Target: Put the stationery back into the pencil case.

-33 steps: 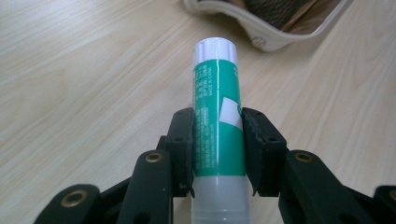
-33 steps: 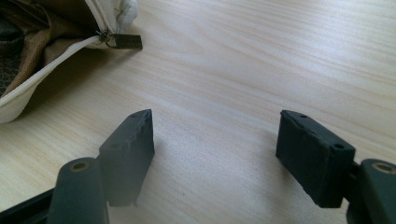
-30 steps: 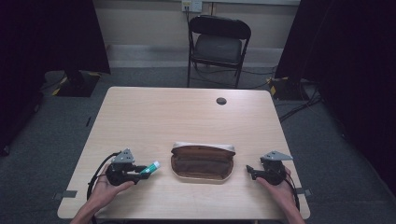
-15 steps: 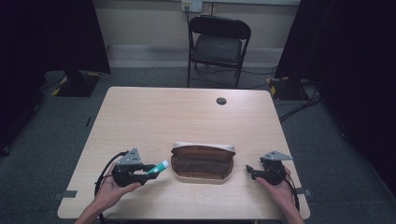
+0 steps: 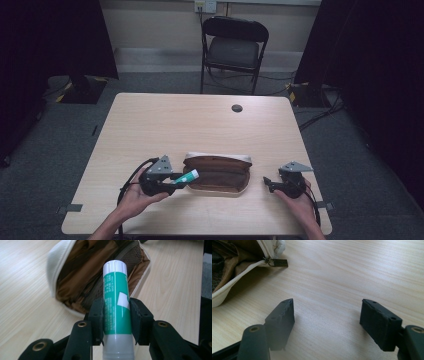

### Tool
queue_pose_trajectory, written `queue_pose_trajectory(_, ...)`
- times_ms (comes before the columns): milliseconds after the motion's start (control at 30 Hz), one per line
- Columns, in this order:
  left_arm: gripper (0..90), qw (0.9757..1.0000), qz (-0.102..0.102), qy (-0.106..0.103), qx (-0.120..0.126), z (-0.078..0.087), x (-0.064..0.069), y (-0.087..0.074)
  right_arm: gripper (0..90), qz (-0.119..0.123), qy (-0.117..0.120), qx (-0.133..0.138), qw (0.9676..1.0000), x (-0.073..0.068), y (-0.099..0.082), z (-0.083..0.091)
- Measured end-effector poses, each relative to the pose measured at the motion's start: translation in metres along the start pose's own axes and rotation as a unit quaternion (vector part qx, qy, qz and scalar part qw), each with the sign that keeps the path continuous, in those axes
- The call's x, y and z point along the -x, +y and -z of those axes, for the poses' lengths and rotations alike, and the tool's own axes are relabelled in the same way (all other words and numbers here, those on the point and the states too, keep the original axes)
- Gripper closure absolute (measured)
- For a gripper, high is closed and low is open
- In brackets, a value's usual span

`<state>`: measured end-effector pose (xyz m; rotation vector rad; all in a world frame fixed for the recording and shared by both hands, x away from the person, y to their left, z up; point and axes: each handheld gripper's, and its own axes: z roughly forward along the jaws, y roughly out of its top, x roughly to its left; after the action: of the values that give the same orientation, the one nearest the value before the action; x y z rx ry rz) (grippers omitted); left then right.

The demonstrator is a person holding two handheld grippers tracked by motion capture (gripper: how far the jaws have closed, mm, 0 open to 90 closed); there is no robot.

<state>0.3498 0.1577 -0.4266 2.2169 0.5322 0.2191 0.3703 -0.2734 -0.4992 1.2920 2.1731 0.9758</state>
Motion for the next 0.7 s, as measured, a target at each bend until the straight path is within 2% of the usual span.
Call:
queue_pose_trajectory(100, 65.8, 1.0000, -0.003, -0.005, -0.005, -0.008, 0.000, 0.011, 26.8, 0.000, 0.000, 0.000, 1.0000, 0.000, 0.000, 0.000)
queue_pose_trajectory(167, 65.8, 0.9999, 0.002, -0.013, -0.003, -0.013, -0.003, 0.014, 26.8, 0.000, 0.000, 0.000, 1.0000, 0.000, 0.000, 0.000)
queue_pose_trajectory(200, 65.8, 0.9998, -0.001, -0.009, -0.016, -0.016, -0.005, 0.017, 26.8, 0.000, 0.000, 0.000, 1.0000, 0.000, 0.000, 0.000)
queue_pose_trajectory(233, 65.8, 0.9998, -0.003, -0.004, -0.018, -0.019, -0.005, 0.018, 26.8, 0.000, 0.000, 0.000, 1.0000, 0.000, 0.000, 0.000)
queue_pose_trajectory(300, 65.8, 0.9999, 0.000, -0.008, -0.013, -0.023, -0.006, 0.020, 26.8, 0.000, 0.000, 0.000, 1.0000, 0.000, 0.000, 0.000)
queue_pose_trajectory(367, 65.8, 0.9998, -0.007, -0.003, -0.018, -0.025, -0.006, 0.024, 26.8, 0.000, 0.000, 0.000, 1.0000, 0.000, 0.000, 0.000)
queue_pose_trajectory(433, 65.8, 0.9999, -0.001, -0.004, -0.015, -0.029, -0.009, 0.027, 26.8, 0.000, 0.000, 0.000, 1.0000, 0.000, 0.000, 0.000)
queue_pose_trajectory(533, 65.8, 0.9997, -0.004, -0.007, -0.023, -0.038, -0.010, 0.029, 26.8, 0.000, 0.000, 0.000, 1.0000, 0.000, 0.000, 0.000)
queue_pose_trajectory(633, 65.7, 0.9995, 0.001, -0.015, -0.029, -0.050, -0.008, 0.032, 26.8, 0.000, 0.000, 0.000, 1.0000, 0.000, 0.000, 0.000)
queue_pose_trajectory(667, 65.8, 0.9995, -0.003, -0.018, -0.026, -0.054, -0.008, 0.032, 26.8, 0.000, 0.000, 0.000, 1.0000, 0.000, 0.000, 0.000)
queue_pose_trajectory(700, 65.7, 0.9993, -0.007, -0.017, -0.033, -0.058, -0.006, 0.034, 26.8, 0.000, 0.000, 0.000, 1.0000, 0.000, 0.000, 0.000)
